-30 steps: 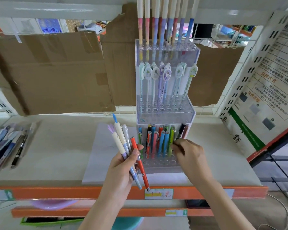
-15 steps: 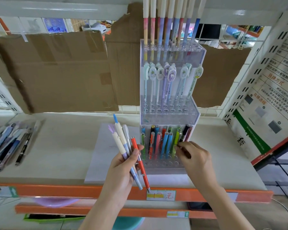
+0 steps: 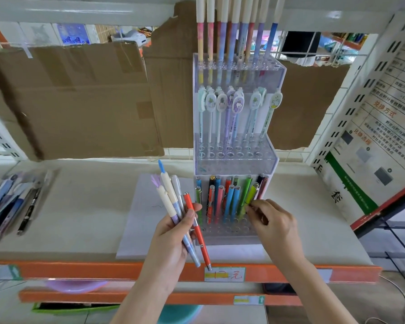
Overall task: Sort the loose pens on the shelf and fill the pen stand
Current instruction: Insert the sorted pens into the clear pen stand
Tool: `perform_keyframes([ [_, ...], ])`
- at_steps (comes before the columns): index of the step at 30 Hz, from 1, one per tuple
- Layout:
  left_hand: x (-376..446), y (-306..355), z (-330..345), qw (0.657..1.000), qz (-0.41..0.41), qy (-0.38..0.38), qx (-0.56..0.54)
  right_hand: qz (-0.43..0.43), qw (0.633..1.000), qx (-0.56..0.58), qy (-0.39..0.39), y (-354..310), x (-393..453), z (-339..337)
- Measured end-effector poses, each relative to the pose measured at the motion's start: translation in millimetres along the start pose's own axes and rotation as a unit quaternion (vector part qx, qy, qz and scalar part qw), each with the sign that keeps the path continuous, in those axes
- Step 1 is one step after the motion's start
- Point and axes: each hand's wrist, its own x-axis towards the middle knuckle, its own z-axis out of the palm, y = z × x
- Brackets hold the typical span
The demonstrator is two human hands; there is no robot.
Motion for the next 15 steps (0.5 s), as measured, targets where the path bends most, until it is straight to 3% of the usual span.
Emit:
perform_keyframes([
  [15, 0.1, -1.5, 1.4, 1.000, 0.000, 0.004, 0.004, 0.012, 0.999, -0.011, -0.035, -0.4, -0.1, 7.5],
])
